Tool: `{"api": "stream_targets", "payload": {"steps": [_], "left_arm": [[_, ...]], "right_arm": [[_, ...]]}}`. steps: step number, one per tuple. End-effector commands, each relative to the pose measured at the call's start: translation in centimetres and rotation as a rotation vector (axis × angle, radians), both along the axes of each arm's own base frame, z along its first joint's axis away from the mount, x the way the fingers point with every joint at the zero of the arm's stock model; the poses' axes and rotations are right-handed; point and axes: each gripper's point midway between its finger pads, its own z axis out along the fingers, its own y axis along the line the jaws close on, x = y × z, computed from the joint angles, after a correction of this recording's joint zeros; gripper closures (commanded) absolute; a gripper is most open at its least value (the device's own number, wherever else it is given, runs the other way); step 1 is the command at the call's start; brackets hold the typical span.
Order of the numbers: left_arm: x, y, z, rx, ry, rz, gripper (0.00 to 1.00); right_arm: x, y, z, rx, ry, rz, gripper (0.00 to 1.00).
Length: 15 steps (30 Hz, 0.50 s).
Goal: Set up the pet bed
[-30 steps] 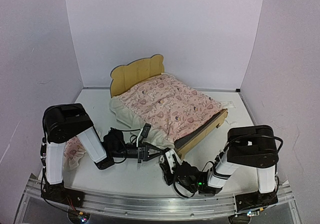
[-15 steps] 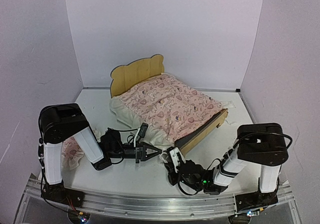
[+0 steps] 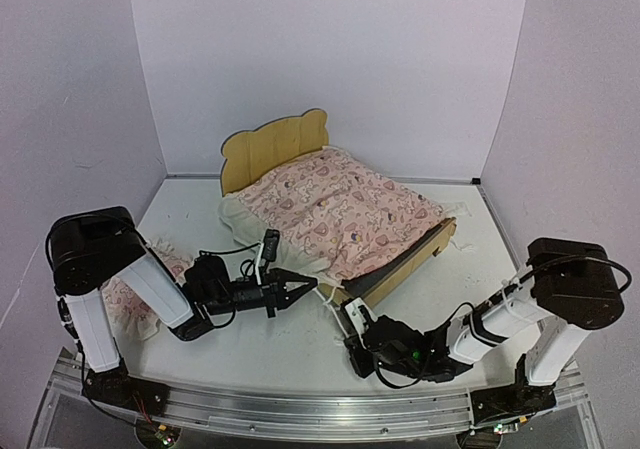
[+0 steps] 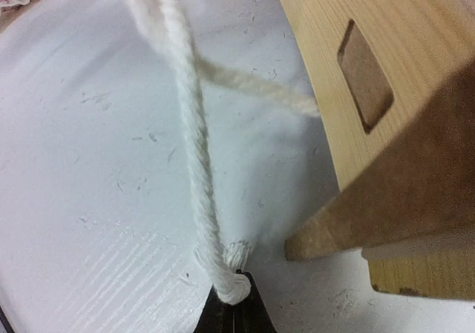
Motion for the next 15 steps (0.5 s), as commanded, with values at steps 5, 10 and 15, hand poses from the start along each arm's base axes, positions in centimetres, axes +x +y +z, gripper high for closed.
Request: {"api": "stream_targets", "payload": {"steps": [5,10,15], "left_arm": [[1.3,-1.6,6.9,-0.122,-0.289,0.135,1.00],[2.3,-3.5,8.5,-0.159,-0.353,0.135,1.00],[2.2,-5.3,9.1,-0.197,-0.335,0.071,1.00]], "right_arm": [[-0.2,-1.2,-0.1,-0.098,-0.016,0.035,1.00],[-1.7,-1.9,-0.8,-0.159,-0.035,0.147,1.00],[-3.7,-2.6,-0.8,-0.179,-0.049,0.288,1.00]]}}
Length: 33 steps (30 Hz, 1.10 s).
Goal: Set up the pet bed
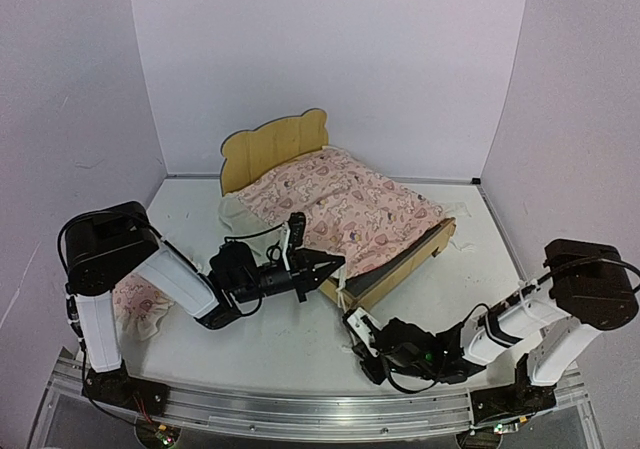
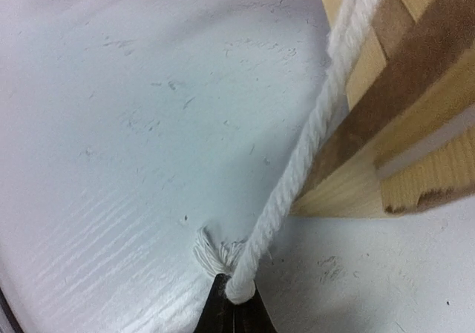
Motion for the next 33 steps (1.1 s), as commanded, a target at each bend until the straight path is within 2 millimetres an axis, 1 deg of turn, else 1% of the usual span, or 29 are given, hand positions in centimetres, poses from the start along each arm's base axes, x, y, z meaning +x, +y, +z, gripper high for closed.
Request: {"api": "stream_targets", "payload": {"steps": [1,3,5,6,7,8,10,11,13,14,17,19,22,25,27,29,30,33], "left_arm": [[0.2,-1.1,4.2,-0.126,-0.084,-0.020,1.00],[1.1,-0.9,3.6,-0.125,-0.055,0.028,1.00],[2.3,-0.3,2.9,-0.117,-0.028,0.105,1.00],[2.7,0.0,2.6,-0.113,-0.023,0.127,1.00],[2.9,0.2,2.8,-0.118,-0.021,0.139,1.00],[3.0,0.4,3.0,-0.121,-0.023,0.146,1.00],[2.7,0.4,3.7,-0.127,-0.041,0.133,1.00],[2.5,0.4,3.9,-0.127,-0.047,0.123,1.00],[2.2,0.3,4.0,-0.124,-0.051,0.107,1.00],[2.1,0.3,3.8,-0.120,-0.046,0.100,1.00],[1.8,0.6,2.8,-0.099,-0.025,0.093,1.00],[1.8,0.9,1.9,-0.079,-0.010,0.104,1.00],[1.9,1.3,0.7,-0.053,0.007,0.123,1.00],[2.1,1.4,0.0,-0.037,0.010,0.135,1.00],[2.0,1.4,-0.6,-0.023,0.019,0.133,1.00],[1.4,1.3,-1.0,-0.016,0.037,0.106,1.00],[0.8,1.2,-1.3,-0.009,0.040,0.084,1.00],[-1.2,1.1,-2.7,0.033,0.037,0.037,1.00]], "right_arm": [[-2.8,-0.9,-0.8,-0.079,0.011,0.185,1.00],[-3.6,-0.9,-1.2,-0.100,0.028,0.225,1.00],[-4.6,-0.8,-1.8,-0.099,0.056,0.260,1.00],[-5.2,-0.9,-2.2,-0.101,0.073,0.279,1.00],[-6.0,-1.0,-2.7,-0.117,0.087,0.304,1.00],[-6.9,-1.1,-3.1,-0.135,0.095,0.326,1.00],[-8.4,-1.1,-3.2,-0.128,0.114,0.348,1.00],[-8.9,-1.4,-3.2,-0.115,0.130,0.344,1.00],[-9.3,-2.0,-2.8,-0.074,0.140,0.317,1.00],[-9.3,-2.4,-2.4,-0.050,0.134,0.302,1.00],[-8.2,-4.0,-1.0,0.011,0.094,0.221,1.00],[-7.9,-4.3,-0.2,0.048,0.082,0.198,1.00],[-8.3,-3.9,0.1,0.051,0.076,0.221,1.00],[-9.0,-3.4,-0.3,0.012,0.055,0.254,1.00],[-9.0,-3.3,-0.6,0.004,0.047,0.255,1.00],[-8.3,-3.5,-0.5,0.002,0.021,0.216,1.00],[-7.9,-3.6,-0.1,0.009,0.006,0.194,1.00],[-6.7,-3.3,1.6,0.049,-0.045,0.135,1.00]]}}
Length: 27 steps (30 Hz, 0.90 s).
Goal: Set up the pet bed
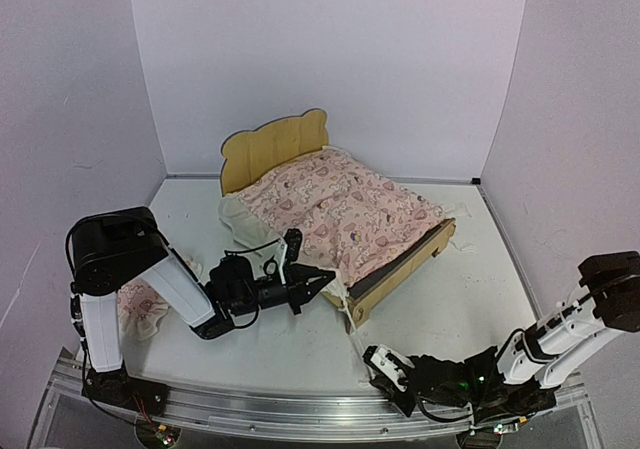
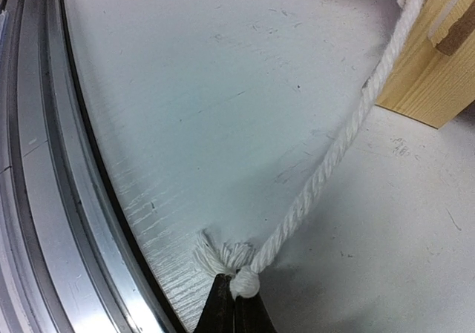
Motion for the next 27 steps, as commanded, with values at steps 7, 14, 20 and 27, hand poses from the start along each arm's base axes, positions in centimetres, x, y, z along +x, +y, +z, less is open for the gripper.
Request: {"api": "stream_targets", "payload": {"steps": [7,14,20,27], "left_arm": [[-6.1,1.9,-1.8,0.059,-0.036,-0.109,0.73],[-10.9,5.9,-3.4,0.222,-0.036,-0.186,0.43],[-11.7,4.6,-1.8,0.435,-0.086,-0.104,0.35],[-6.5,1.3,-1.1,0.572,-0.262,0.102,0.38]], "right_arm": [[4.7,1.7,7.8,0.095,-0.139,-0.243,0.46],[13.0,-2.7,14.1,0.142,-0.073,-0.476,0.15],[21.1,-7.3,19.2,0.108,0.084,-0.611,0.06],[26.3,-6.7,18.4,-0.060,0.301,-0.544,0.13]]}}
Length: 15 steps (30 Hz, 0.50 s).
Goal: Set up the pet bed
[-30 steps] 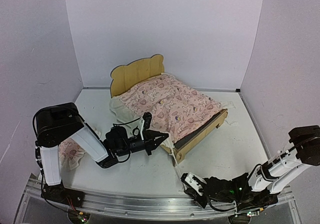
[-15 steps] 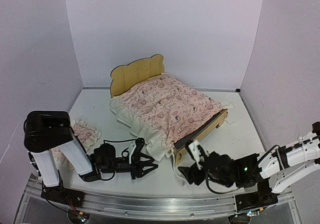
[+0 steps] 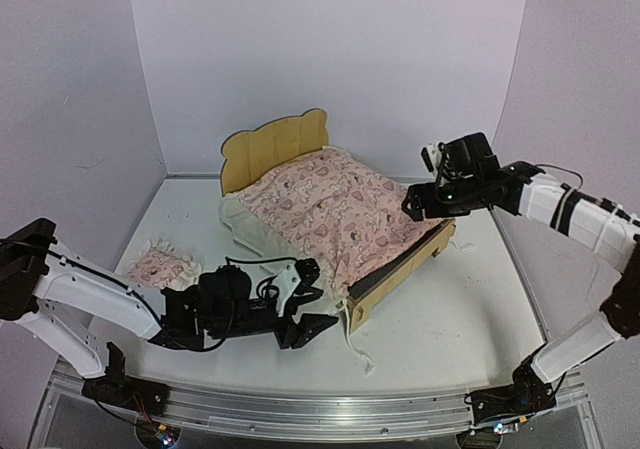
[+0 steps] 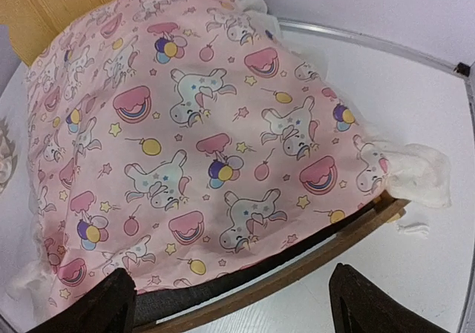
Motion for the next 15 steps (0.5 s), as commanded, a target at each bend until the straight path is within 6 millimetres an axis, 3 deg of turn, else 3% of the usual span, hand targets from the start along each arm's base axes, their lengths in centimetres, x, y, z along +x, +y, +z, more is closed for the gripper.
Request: {"api": "stream_targets", "payload": {"steps": [1,5,10,15], "left_arm": [[4.2,-1.1,-3.7,0.226,-0.169,0.144,0.41],[4.7,-2.6,-5.8,0.302,-0.236,0.111,0.39],[6.5,-2.1,-6.1,0.318,-0.285,0.181,0.37],[6.9,-2.8,-6.5,0.327,-0.301,0.182,0.51]], "right_arm": [[-1.6,2.6,-3.9,-0.094,0.259,0.216,0.16],[-2.1,5.1,-4.8,-0.169,0.271,0.484,0.22],[-3.1,7.4,-5.4,-0.205,0.151,0.784,0.27],[-3.9,9.2,-5.5,-0.191,0.083,0.982,0.37]]}}
